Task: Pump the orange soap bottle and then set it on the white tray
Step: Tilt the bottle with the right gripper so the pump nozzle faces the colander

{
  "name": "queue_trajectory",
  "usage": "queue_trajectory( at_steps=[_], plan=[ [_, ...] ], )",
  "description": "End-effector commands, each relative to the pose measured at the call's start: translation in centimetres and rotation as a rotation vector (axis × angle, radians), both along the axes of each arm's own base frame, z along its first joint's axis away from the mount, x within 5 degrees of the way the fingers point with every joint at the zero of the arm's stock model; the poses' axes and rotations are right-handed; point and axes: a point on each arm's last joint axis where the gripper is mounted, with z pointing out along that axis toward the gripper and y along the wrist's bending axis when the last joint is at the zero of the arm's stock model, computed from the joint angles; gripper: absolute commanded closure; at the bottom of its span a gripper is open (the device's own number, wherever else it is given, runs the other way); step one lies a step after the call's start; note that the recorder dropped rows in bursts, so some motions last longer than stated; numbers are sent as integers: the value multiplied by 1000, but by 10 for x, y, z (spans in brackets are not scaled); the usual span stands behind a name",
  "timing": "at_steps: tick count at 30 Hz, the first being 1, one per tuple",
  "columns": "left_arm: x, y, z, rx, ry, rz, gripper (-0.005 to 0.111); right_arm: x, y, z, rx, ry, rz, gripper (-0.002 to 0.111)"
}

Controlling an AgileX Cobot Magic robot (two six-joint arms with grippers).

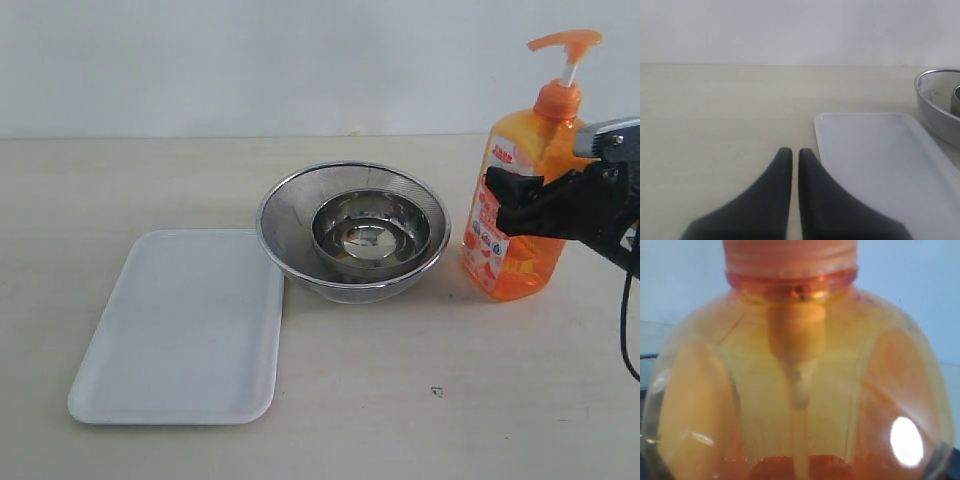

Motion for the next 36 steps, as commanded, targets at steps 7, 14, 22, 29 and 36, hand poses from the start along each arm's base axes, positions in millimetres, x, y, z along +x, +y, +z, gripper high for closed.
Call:
queue_trajectory(
  at_steps=[7, 14, 22, 29, 36],
  plan=[
    [0, 0, -1, -6, -3, 4, 102, -11, 23, 38, -163, -45, -26, 108],
    [0, 0, -1, -6, -3, 4, 102, -23, 60, 43, -401, -125, -46, 108],
    [0, 0, -1, -6, -3, 4, 102, -25, 59, 41, -505, -113, -90, 108],
    [0, 0, -1, -6, -3, 4, 102, -26, 61, 37, -543, -85, -50, 108],
    [0, 0, -1, -6, -3, 4, 102, -25, 62, 30, -563, -64, -33, 108]
  ],
)
